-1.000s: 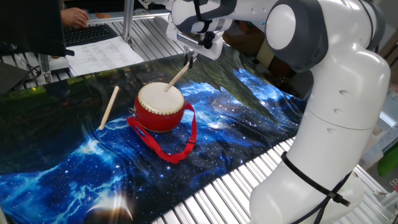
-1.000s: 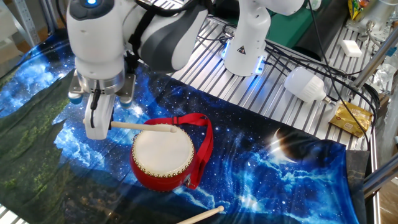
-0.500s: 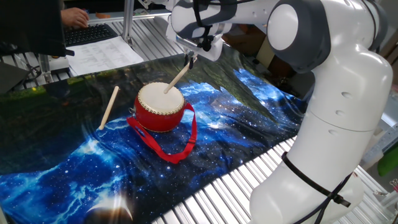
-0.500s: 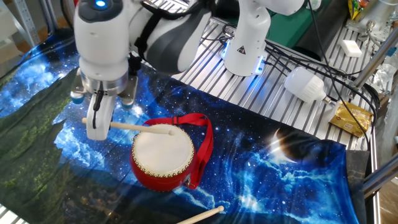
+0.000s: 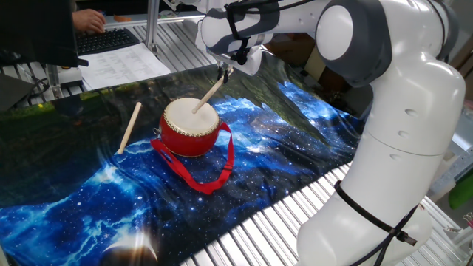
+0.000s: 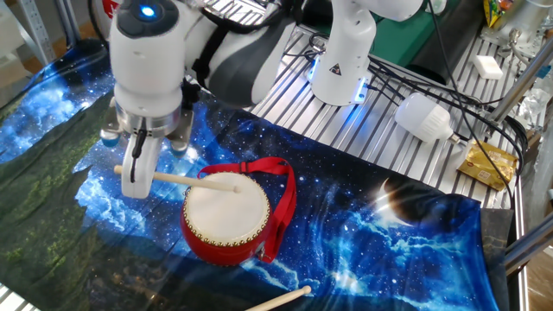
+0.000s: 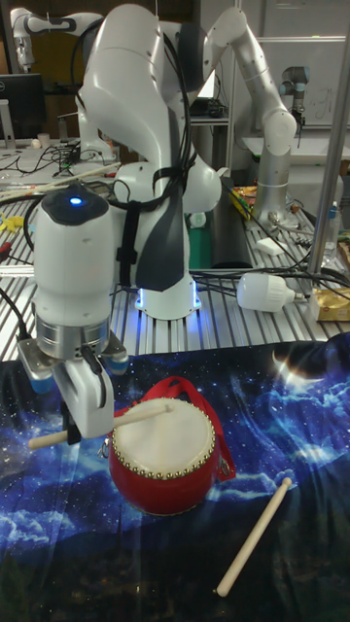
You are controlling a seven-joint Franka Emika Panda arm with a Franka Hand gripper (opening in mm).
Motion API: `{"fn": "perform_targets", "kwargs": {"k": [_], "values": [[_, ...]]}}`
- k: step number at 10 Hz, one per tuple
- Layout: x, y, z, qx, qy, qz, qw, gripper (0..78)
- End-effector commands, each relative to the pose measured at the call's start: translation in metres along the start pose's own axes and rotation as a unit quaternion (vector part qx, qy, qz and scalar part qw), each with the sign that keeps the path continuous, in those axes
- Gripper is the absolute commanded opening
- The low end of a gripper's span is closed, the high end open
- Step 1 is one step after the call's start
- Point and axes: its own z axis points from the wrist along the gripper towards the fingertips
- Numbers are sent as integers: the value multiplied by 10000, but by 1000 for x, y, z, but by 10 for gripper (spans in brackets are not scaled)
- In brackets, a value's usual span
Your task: Play the drum
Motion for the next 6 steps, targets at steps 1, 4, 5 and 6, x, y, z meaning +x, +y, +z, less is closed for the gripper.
{"fn": "perform_targets", "kwargs": {"k": [1, 4, 5, 6], "values": [[-1, 3, 2, -38, -189, 96, 9998, 12], [-1, 4, 3, -43, -366, 109, 9993, 12], [-1, 4, 3, -46, -382, 108, 9992, 12], [-1, 4, 3, -47, -384, 105, 9992, 12]]}}
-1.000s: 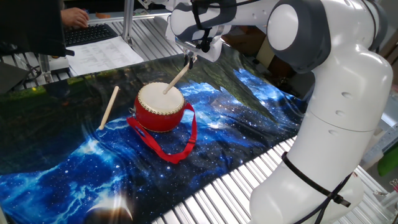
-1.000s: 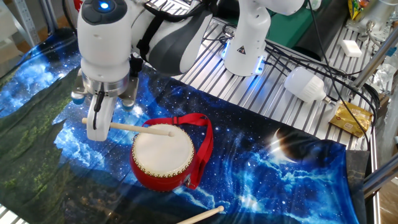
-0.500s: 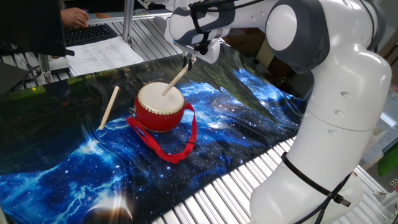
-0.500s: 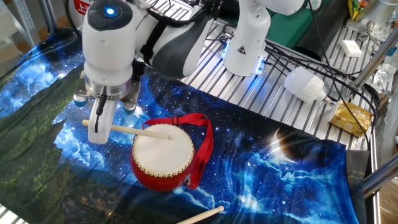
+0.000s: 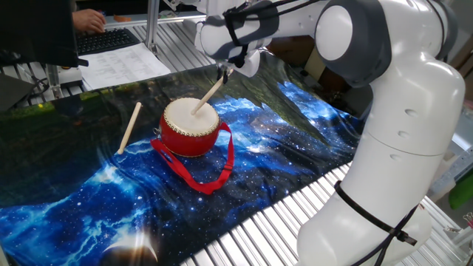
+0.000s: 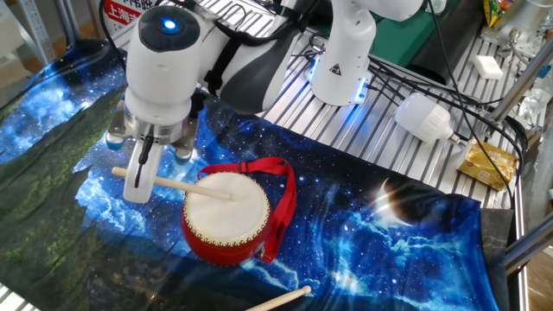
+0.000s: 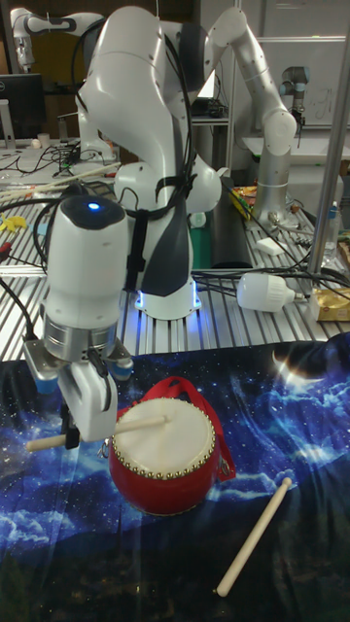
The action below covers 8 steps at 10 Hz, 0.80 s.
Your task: Play the drum
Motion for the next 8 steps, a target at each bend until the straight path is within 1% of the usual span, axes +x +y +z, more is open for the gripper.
{"fn": "perform_targets", "kwargs": {"k": [1, 2, 3, 4, 6, 7, 8], "values": [[-1, 1, -1, -12, -17, -6, 10000, 12], [-1, 1, -1, -10, 4, -13, 10000, 12], [-1, 1, -1, 14, 174, -72, 9998, 12], [-1, 1, -1, 10, 385, -100, 9992, 12], [-1, 1, -1, 55, 516, -134, 9986, 12], [-1, 1, -1, 52, 539, -131, 9984, 12], [-1, 1, -1, 44, 605, -125, 9981, 12]]}}
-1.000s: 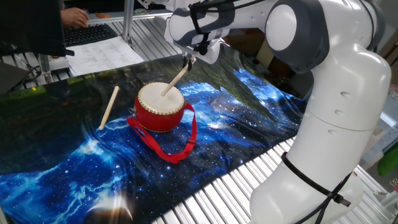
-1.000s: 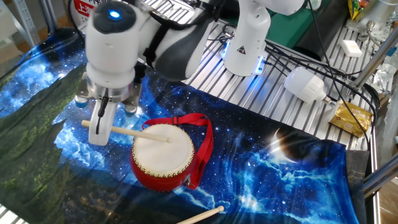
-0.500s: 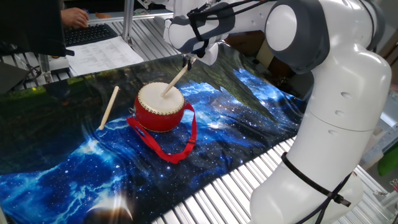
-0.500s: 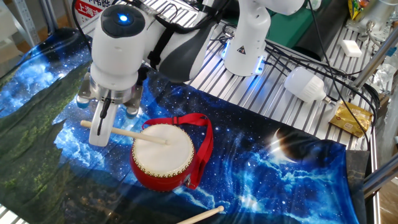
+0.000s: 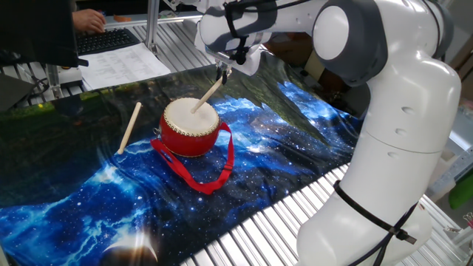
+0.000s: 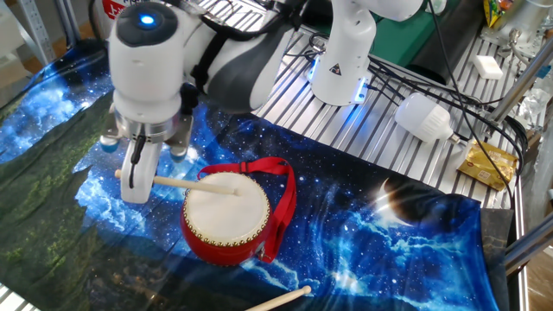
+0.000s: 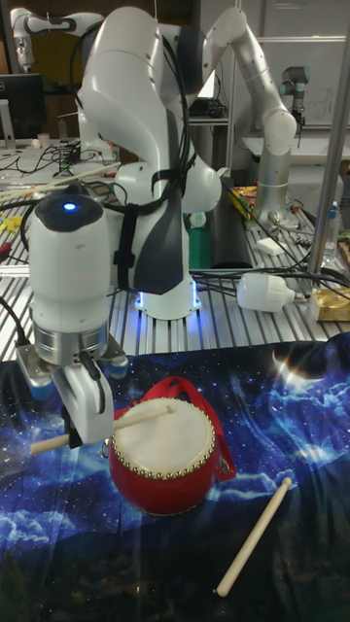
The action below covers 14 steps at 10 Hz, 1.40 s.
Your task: Play the drum
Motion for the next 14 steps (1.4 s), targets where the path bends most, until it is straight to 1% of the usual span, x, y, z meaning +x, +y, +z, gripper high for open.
{"fn": "perform_targets", "kwargs": {"k": [1, 2, 3, 4, 5, 6, 7, 8, 9, 10, 11, 12, 13, 14], "values": [[-1, 0, -1, -72, 58, 58, 9999, 12], [-1, 1, -1, -98, -22, 92, 9999, 12], [0, 1, 0, -51, -713, 113, 9974, 12], [0, 1, 0, -173, -1094, 168, 9937, 12], [0, 1, 0, -217, -1160, 197, 9928, 12], [0, 1, 1, -268, -1299, 186, 9910, 12], [0, 1, 1, -262, -1272, 161, 9914, 12], [0, 1, 1, -290, -1125, 130, 9931, 12], [0, 1, 1, -177, -966, 104, 9951, 12], [0, 1, 1, -174, -674, 51, 9976, 12], [0, 1, 1, -148, -575, 24, 9982, 12], [0, 1, 1, -97, -357, -98, 9993, 12], [0, 1, 1, -74, -326, -123, 9994, 12], [0, 1, 1, -45, -160, -217, 9996, 12]]}}
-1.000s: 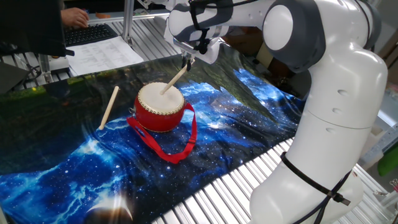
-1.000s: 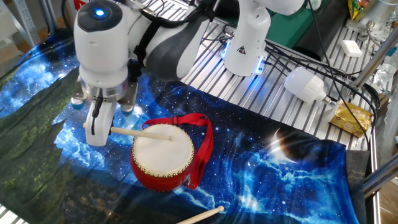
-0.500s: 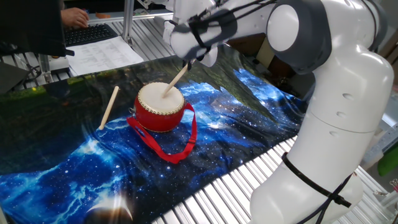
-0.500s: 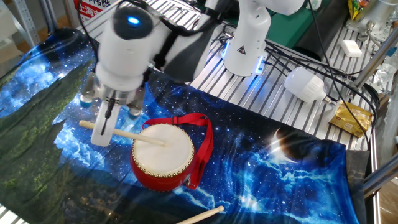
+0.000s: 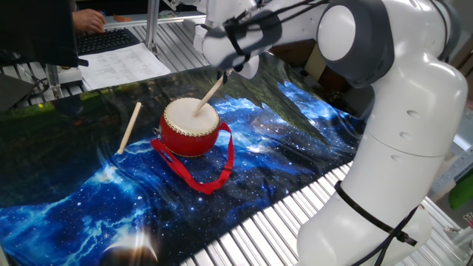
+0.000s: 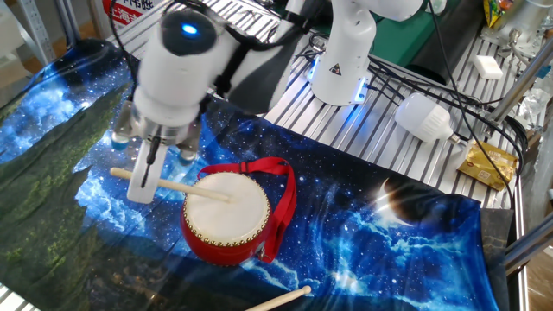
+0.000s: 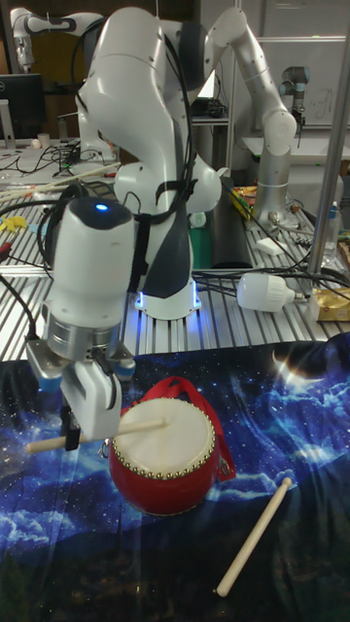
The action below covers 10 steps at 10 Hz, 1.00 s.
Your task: Play the drum
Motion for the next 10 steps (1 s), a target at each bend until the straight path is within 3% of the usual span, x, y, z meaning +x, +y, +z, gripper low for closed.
{"fn": "perform_targets", "kwargs": {"k": [1, 2, 3, 4, 6, 8, 9, 10], "values": [[-1, 1, -1, 125, 899, -379, 9952, 12], [-1, 1, -1, 125, 1010, -487, 9936, 12], [-1, 1, -1, 45, 1246, -707, 9897, 12], [-1, 0, -1, 27, 1319, -906, 9871, 12], [0, -1, -1, -56, 1306, -1516, 9798, 12], [0, -1, -1, -123, 1281, -2245, 9659, 12], [0, -1, -1, -161, 1272, -2643, 9559, 12], [0, -1, -1, -176, 1276, -2790, 9516, 12]]}}
